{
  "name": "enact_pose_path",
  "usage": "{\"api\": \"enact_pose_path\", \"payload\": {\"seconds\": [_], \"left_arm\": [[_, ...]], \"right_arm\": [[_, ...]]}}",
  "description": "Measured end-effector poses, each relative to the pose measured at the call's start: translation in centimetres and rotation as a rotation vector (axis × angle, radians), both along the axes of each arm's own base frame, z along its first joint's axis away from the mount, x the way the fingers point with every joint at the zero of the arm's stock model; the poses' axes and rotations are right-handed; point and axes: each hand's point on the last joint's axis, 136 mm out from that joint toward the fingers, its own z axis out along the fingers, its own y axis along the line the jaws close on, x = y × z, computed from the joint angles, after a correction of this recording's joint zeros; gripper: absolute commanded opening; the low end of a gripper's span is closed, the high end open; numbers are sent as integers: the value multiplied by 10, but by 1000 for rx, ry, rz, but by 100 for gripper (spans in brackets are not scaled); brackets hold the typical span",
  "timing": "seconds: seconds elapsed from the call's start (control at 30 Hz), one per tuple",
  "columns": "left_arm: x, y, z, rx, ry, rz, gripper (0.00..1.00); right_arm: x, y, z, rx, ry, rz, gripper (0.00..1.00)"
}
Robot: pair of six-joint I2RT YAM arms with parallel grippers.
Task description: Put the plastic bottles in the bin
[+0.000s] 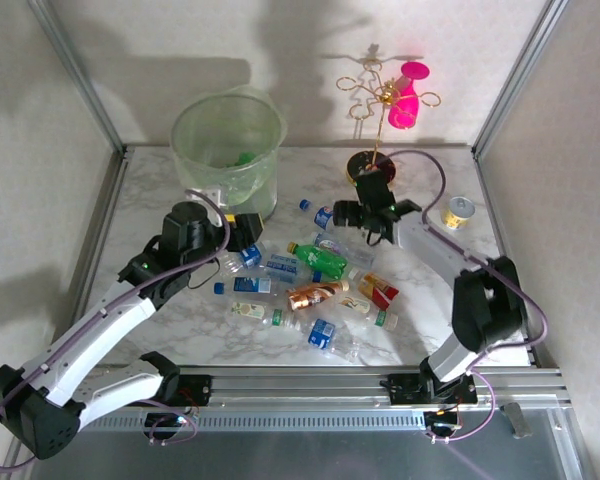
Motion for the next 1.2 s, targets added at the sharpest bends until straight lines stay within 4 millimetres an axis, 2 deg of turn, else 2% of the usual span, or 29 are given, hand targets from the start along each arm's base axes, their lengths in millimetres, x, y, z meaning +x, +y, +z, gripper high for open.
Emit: {"api": "enact_pose_path", "payload": {"seconds": [0.13, 0.27, 0.37, 0.47, 0.8, 1.03, 1.2], "left_arm": [[-5, -1, -7, 9, -9, -5, 71], [-8, -1, 3, 8, -48, -6, 72], [-9, -1, 8, 5, -74, -4, 72], [-9, -1, 10, 4, -83, -5, 72], [-8, -2, 13, -1, -97, -8, 72], [-8, -3, 13, -1, -96, -7, 72], [-8, -3, 12, 1, -94, -7, 72]], "right_arm": [[44, 12, -2, -35, -23, 11, 98], [67, 23, -32, -80, 21, 43, 99], [67, 23, -55, -119, 76, 57, 99], [66, 20, -68, -152, 106, 59, 98], [74, 13, -70, -189, 108, 50, 84], [76, 4, -72, -191, 116, 33, 80], [71, -6, -86, -196, 137, 17, 79]]}}
